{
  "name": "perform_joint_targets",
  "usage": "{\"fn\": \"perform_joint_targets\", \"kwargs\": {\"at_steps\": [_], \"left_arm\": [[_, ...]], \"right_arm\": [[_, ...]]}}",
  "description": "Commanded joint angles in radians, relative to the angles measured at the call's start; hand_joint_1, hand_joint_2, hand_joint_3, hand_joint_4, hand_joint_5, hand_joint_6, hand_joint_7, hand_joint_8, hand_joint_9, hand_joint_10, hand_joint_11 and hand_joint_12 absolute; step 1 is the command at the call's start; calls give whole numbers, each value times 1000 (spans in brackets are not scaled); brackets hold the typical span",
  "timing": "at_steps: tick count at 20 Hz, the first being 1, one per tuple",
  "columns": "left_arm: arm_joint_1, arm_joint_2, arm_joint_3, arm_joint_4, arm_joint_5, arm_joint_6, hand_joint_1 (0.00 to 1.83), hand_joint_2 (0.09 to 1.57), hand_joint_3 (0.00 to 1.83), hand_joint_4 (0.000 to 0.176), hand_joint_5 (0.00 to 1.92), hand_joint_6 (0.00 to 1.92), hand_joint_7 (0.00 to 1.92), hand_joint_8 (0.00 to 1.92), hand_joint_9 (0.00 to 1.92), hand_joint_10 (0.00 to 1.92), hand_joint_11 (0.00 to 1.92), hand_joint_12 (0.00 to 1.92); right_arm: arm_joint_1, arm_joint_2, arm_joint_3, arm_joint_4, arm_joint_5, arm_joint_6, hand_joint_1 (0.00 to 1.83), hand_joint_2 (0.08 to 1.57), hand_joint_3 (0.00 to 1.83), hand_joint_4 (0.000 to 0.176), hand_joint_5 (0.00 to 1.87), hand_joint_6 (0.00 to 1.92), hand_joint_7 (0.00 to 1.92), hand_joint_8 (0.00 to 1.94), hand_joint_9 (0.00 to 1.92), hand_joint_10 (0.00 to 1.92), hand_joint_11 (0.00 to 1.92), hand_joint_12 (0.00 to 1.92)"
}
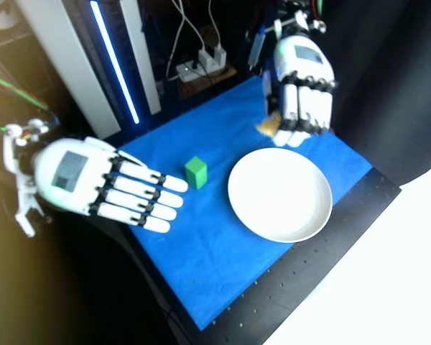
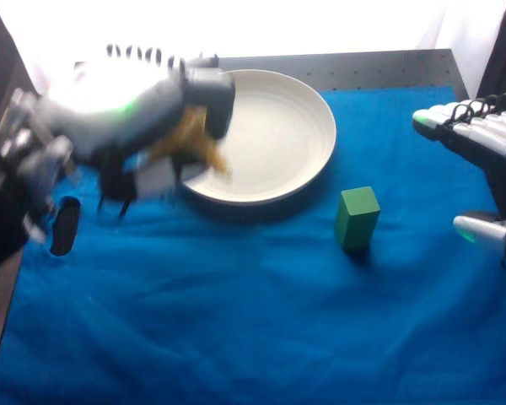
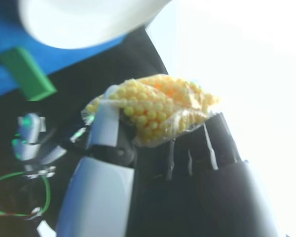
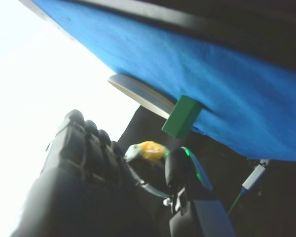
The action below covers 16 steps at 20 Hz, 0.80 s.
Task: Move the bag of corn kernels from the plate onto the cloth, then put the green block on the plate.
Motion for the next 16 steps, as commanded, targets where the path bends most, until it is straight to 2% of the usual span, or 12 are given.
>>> {"fn": "perform_joint_targets", "kwargs": {"at_steps": [1,3,4,6,8,9,10,11,12,14,15,16], "left_arm": [[21,4,-16,22,-174,-36,1051,1343,9,0,477,1571,181,1324,297,1739,384,1921],[95,9,-42,27,-213,-86,987,1394,1,0,482,1694,159,1206,256,1643,335,1837],[128,8,-50,24,-217,-104,1105,1329,0,0,256,1162,157,1045,180,1556,212,1807],[162,-2,-51,24,-212,-153,1087,1322,0,0,216,996,140,1052,144,1561,165,1825],[194,-11,-52,23,-215,-189,923,1341,2,0,150,800,88,867,42,1380,19,1734],[200,-12,-53,21,-214,-192,759,1301,0,48,93,461,59,371,8,678,3,1289],[206,-11,-54,12,-218,-192,617,1247,0,84,52,183,11,73,1,135,0,626],[212,-9,-54,-2,-230,-192,432,1136,0,133,10,36,1,14,0,26,0,124],[217,-5,-54,-13,-243,-192,364,1057,0,167,1,6,0,2,0,4,0,24],[230,8,-60,-26,-274,-191,361,978,0,176,0,0,0,0,0,0,0,0],[233,14,-61,-31,-284,-191,376,946,0,165,0,0,0,0,0,0,0,0],[234,20,-61,-37,-290,-185,362,978,0,126,0,0,0,0,0,0,0,0]], "right_arm": [[4,-2,1,11,122,4,743,1382,0,0,0,0,0,0,0,0,25,18],[3,-2,-1,14,123,4,765,1369,1,0,0,0,0,0,0,0,3,152],[3,-2,-2,15,123,4,728,1364,0,0,0,0,0,0,0,0,0,616],[3,-2,-2,15,123,4,696,1368,1,0,0,0,0,0,0,0,0,669],[3,-2,-3,15,123,4,639,1369,2,0,0,0,0,0,0,0,0,688],[3,-3,-3,15,123,4,492,1374,5,0,0,0,0,0,0,0,0,681],[3,-3,-3,15,123,4,460,1390,4,0,0,0,0,0,0,0,0,463],[3,-4,-4,14,123,5,471,1390,2,0,0,0,0,0,0,0,0,410],[3,-4,-4,9,123,8,466,1397,2,0,0,0,0,0,0,0,0,517],[3,-4,-4,-23,134,33,481,1391,0,0,0,0,0,0,0,0,0,420],[4,-3,-4,-38,147,51,402,1333,0,0,0,0,0,0,0,0,0,509],[4,-3,-3,-54,157,71,433,1300,0,0,0,0,0,0,0,0,0,410]]}}
